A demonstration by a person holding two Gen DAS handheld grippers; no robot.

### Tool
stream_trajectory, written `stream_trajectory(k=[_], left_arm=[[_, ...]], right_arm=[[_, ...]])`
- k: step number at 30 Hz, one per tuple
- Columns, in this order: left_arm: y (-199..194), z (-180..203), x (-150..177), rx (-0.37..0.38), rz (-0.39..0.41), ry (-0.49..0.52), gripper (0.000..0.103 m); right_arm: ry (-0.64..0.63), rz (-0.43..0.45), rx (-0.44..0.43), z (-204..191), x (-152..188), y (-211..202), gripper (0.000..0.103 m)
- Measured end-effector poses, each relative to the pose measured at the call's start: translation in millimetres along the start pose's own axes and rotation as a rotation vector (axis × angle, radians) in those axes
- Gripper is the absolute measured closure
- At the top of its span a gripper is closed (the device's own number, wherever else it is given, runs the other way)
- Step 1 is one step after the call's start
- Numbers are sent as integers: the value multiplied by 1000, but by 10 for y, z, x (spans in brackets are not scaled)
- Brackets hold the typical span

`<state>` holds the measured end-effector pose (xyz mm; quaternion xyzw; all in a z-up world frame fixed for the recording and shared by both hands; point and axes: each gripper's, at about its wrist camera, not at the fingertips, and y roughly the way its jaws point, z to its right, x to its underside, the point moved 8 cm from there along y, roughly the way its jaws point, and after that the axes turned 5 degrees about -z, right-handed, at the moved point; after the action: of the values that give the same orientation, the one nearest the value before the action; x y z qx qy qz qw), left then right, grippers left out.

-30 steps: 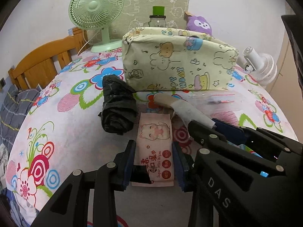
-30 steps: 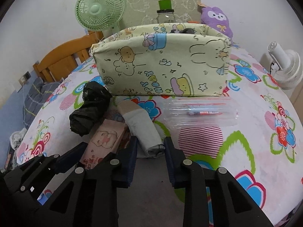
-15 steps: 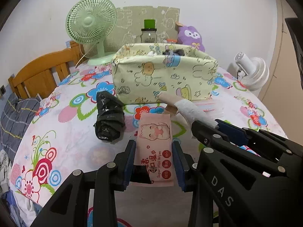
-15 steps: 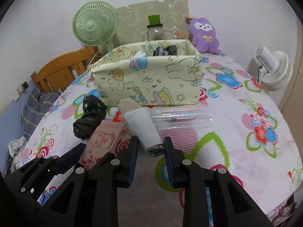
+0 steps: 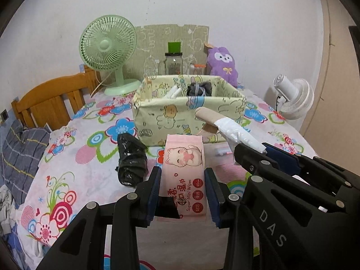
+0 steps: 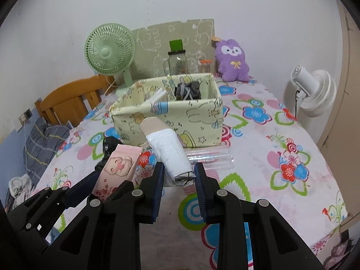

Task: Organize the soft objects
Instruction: 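Lift the wipes pack and towel and carry both above the basket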

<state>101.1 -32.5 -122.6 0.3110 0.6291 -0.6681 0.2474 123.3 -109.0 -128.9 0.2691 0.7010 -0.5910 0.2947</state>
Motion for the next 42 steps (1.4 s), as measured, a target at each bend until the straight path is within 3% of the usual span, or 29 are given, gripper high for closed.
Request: stream_trajectory(k=[28,42], left_arm=[[-365,-8,-573,15,100,16,64],[-322,-25,-793,24,113,24,64]], right_arm=[[-6,109,24,-65,-592,-480,73],[1,130,25,-56,-812,-460,73]])
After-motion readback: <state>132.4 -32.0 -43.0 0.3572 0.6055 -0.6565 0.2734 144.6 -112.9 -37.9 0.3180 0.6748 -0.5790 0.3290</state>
